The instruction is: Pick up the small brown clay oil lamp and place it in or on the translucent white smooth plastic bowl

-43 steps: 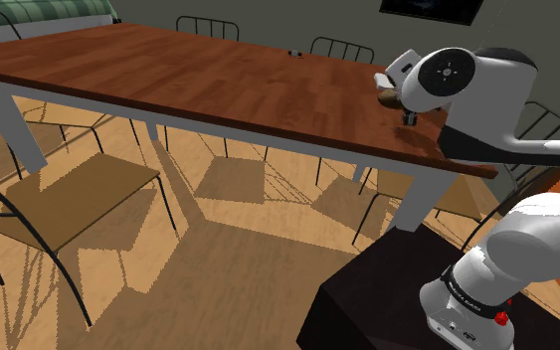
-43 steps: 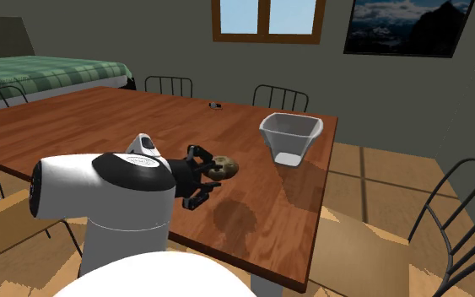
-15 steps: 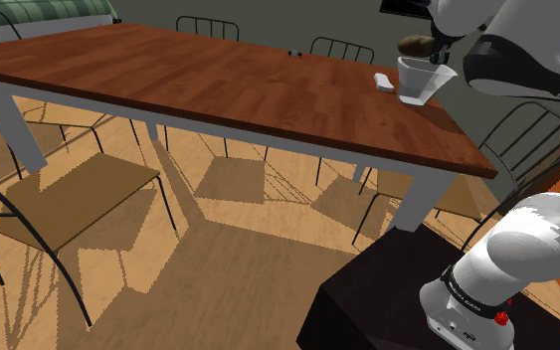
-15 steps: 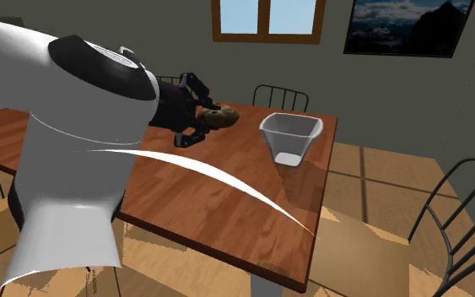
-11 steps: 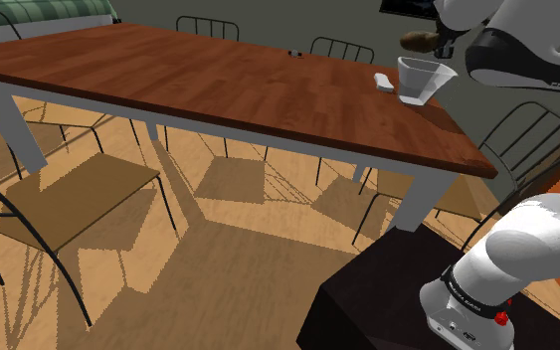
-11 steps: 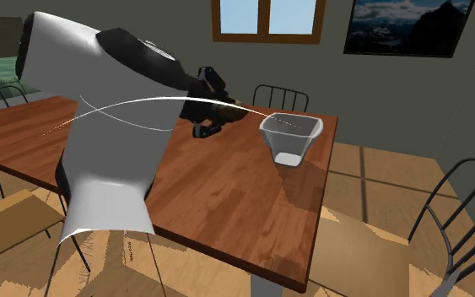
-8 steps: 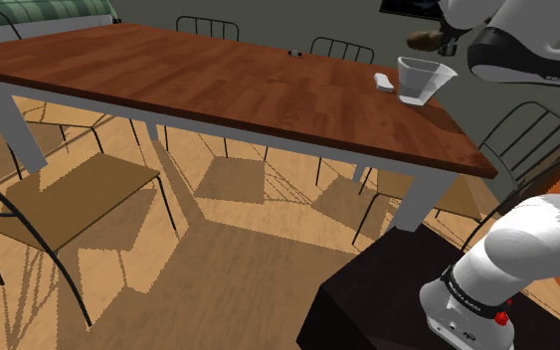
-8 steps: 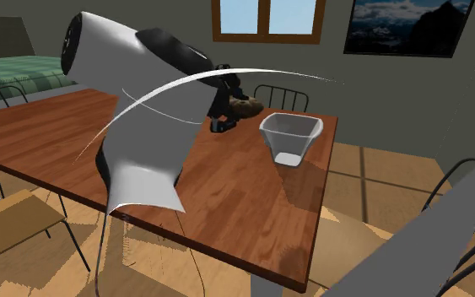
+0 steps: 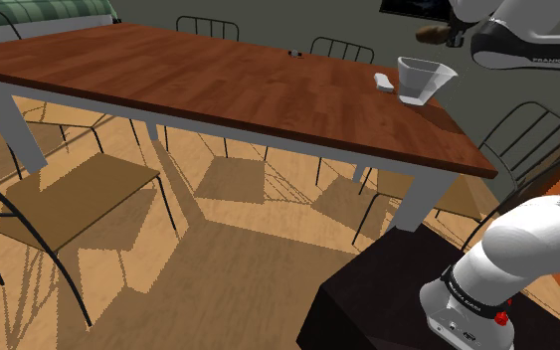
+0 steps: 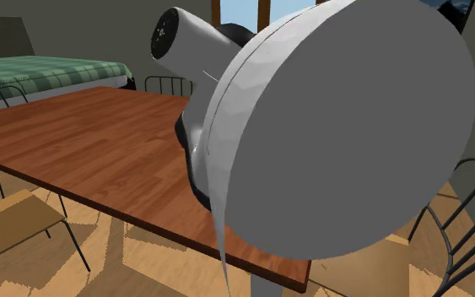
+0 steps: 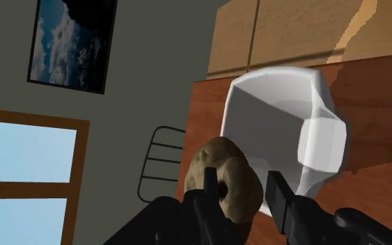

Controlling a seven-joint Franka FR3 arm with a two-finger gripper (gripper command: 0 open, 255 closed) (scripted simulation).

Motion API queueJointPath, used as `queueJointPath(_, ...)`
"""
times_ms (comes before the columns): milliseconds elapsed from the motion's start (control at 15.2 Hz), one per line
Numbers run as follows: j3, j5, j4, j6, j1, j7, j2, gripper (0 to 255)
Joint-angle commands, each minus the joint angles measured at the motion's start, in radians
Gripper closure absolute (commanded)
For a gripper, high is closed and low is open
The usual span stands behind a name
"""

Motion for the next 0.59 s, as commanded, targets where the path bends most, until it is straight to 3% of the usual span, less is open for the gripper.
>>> queueJointPath(0, -0.048, -0.02, 0.03, 0.051, -0.01, -0.013, 0.042, 255)
queueJointPath(396, -0.189, -0.033, 0.16, 0.191, -0.02, -0.075, 0.197, 255)
queueJointPath(528, -0.189, -0.054, 0.138, 0.206, -0.028, -0.049, 0.197, 255)
